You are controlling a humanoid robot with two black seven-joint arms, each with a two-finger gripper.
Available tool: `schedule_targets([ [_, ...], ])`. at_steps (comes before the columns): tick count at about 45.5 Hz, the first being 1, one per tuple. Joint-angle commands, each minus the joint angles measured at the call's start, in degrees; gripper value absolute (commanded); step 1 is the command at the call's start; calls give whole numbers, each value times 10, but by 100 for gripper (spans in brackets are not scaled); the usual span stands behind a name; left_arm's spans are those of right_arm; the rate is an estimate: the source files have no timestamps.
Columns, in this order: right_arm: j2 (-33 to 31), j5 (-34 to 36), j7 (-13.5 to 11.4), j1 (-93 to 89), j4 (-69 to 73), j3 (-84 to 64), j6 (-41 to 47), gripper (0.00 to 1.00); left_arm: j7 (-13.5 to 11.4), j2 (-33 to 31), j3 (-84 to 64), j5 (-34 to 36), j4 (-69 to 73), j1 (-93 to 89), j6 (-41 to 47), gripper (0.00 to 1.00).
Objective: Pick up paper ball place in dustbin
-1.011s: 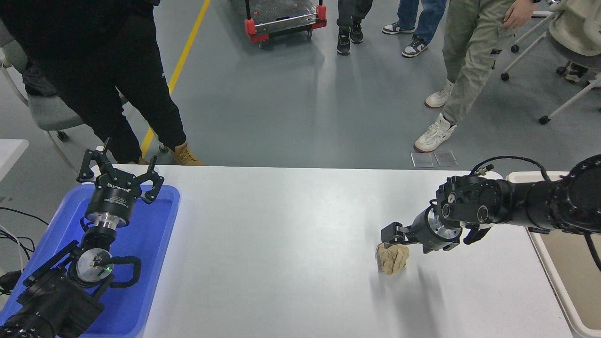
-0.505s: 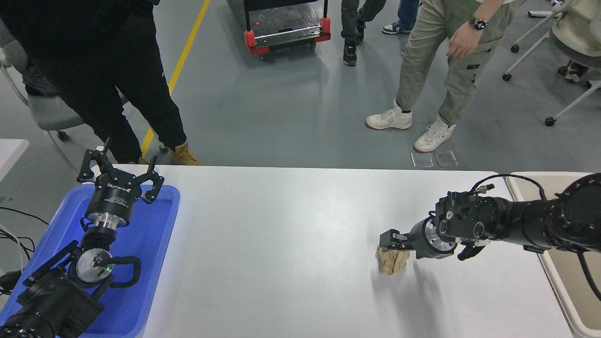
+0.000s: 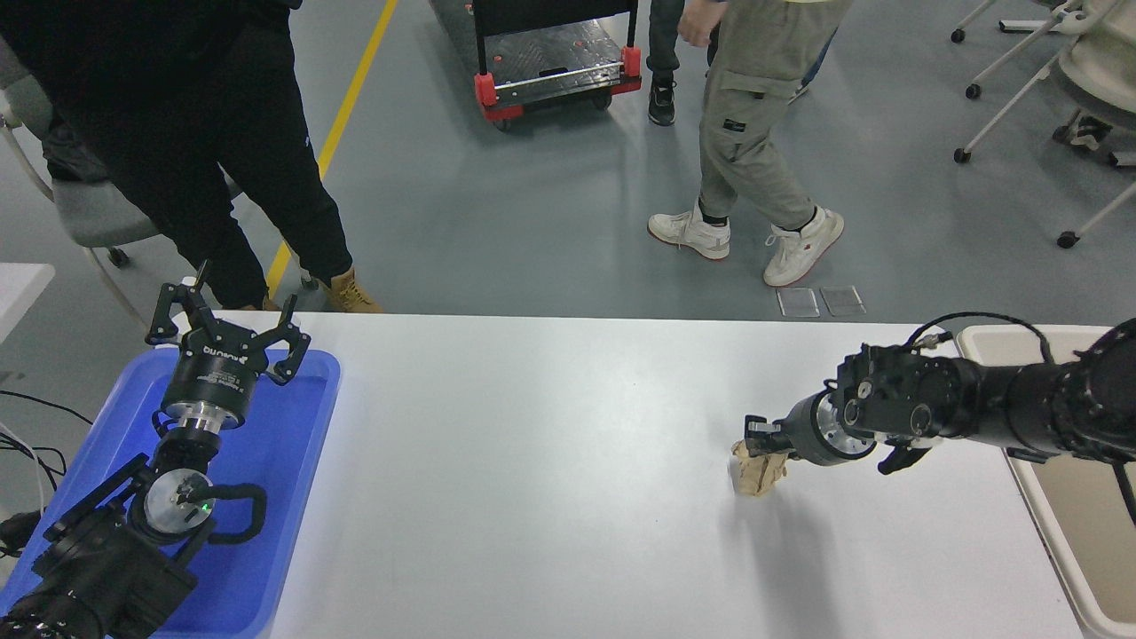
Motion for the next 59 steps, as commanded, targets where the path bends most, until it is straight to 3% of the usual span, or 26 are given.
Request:
schedule_targets([
  [1,-54,0,0,105,32,-23,60,0,0,1,0,0,0,0,0,100],
  [19,-140,-22,-1,273,59,-38,196,0,0,1,0,0,1,0,0,100],
  [43,-171,-49,-1,325,97,-60,208,0,0,1,0,0,0,0,0,100],
  [50,-171,-55,-1,279,49,-62,186,0,0,1,0,0,0,0,0,100],
  [59,-169,-52,-2,143,-128,-60,155,0,0,1,0,0,1,0,0,100],
])
